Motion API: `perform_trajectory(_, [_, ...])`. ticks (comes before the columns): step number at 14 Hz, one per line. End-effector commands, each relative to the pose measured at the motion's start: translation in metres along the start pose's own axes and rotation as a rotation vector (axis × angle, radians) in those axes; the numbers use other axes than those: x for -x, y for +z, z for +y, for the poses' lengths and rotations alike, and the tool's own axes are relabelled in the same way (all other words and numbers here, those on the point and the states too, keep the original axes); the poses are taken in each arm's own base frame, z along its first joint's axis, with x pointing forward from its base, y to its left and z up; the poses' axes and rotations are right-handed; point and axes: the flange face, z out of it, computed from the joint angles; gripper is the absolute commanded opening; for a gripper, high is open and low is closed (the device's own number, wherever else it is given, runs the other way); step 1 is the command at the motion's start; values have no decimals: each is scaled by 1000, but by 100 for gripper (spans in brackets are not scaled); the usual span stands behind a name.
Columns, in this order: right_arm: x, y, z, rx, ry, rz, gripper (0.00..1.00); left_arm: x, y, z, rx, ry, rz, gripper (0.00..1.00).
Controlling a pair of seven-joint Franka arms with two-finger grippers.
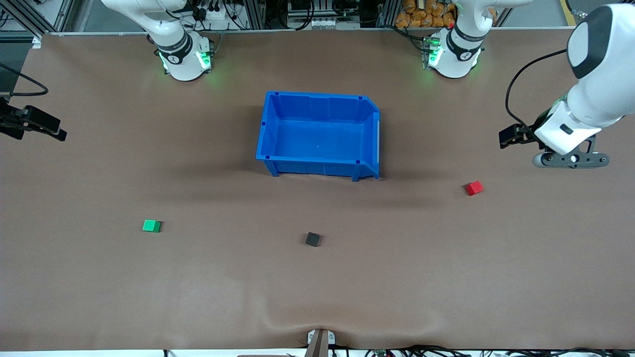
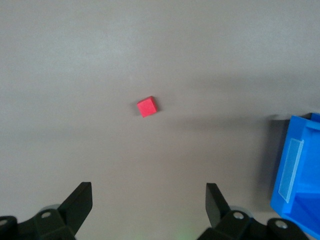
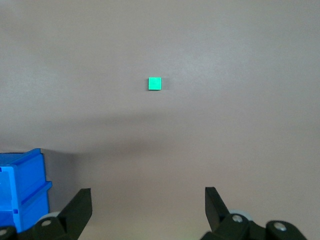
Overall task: Attach green and red cubes to black cube
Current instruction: 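Lower the open left gripper over the red cube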
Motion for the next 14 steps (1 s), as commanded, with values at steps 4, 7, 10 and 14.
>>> perform_trajectory(4, [-3, -1, -1, 8, 12, -2, 100, 3, 18, 6, -2, 4, 25, 100])
perform_trajectory(7, [-6, 2, -2, 10, 11, -6, 100, 8, 3, 19, 5, 13, 46, 100])
perform_trajectory(10, [-6, 2, 0, 9, 14, -6, 100, 5, 7, 18, 4, 9, 43, 100])
perform_trajectory(14, [-6, 2, -2, 10, 9, -6, 100, 3, 14, 13, -1, -20, 32, 100])
